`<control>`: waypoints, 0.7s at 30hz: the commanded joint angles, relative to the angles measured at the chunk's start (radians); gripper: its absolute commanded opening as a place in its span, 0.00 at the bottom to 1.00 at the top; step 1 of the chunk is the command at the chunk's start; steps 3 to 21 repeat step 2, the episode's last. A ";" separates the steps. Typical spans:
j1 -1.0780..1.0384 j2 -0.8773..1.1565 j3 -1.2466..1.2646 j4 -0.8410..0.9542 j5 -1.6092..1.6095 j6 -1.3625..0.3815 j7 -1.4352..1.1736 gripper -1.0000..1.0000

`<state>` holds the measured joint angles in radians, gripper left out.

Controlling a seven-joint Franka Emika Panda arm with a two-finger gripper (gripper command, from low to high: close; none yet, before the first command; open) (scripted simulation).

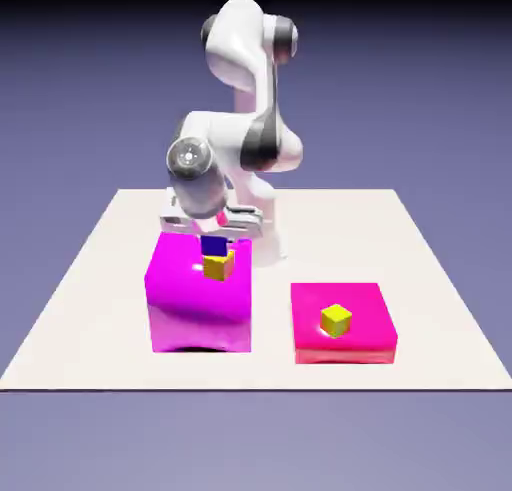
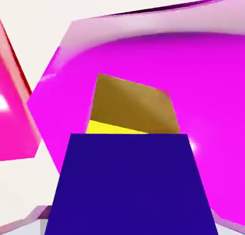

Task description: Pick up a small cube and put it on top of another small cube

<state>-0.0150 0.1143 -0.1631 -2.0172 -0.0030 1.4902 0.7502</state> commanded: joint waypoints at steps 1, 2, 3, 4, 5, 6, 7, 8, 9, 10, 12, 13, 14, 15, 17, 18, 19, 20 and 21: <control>0.000 0.007 0.000 0.036 0.001 -0.029 -0.001 1.00; -0.001 0.014 0.000 0.072 0.001 -0.058 -0.002 1.00; -0.001 0.014 0.000 0.072 0.001 -0.058 -0.002 1.00; -0.001 0.014 0.000 0.072 0.001 -0.058 -0.002 1.00; -0.001 0.014 0.000 0.072 0.001 -0.058 -0.002 1.00; -0.001 0.014 0.000 0.072 0.001 -0.058 -0.002 1.00; -0.001 0.014 0.000 0.072 0.001 -0.058 -0.002 1.00; -0.001 0.014 0.000 0.072 0.001 -0.058 -0.002 1.00; -0.001 0.014 0.000 0.072 0.001 -0.058 -0.002 1.00; -0.001 0.014 0.000 0.072 0.001 -0.058 -0.002 1.00; -0.001 0.014 0.000 0.072 0.001 -0.058 -0.002 1.00; -0.001 0.014 0.000 0.072 0.001 -0.058 -0.002 1.00; -0.001 0.014 0.000 0.072 0.001 -0.058 -0.002 1.00; -0.001 0.014 0.000 0.072 0.001 -0.058 -0.002 1.00; -0.001 0.014 0.000 0.072 0.001 -0.058 -0.002 1.00; -0.001 0.014 0.000 0.072 0.001 -0.058 -0.002 1.00; -0.001 0.014 0.000 0.072 0.001 -0.058 -0.002 1.00; -0.001 0.014 0.000 0.072 0.001 -0.058 -0.002 1.00; -0.001 0.014 0.000 0.072 0.001 -0.058 -0.002 1.00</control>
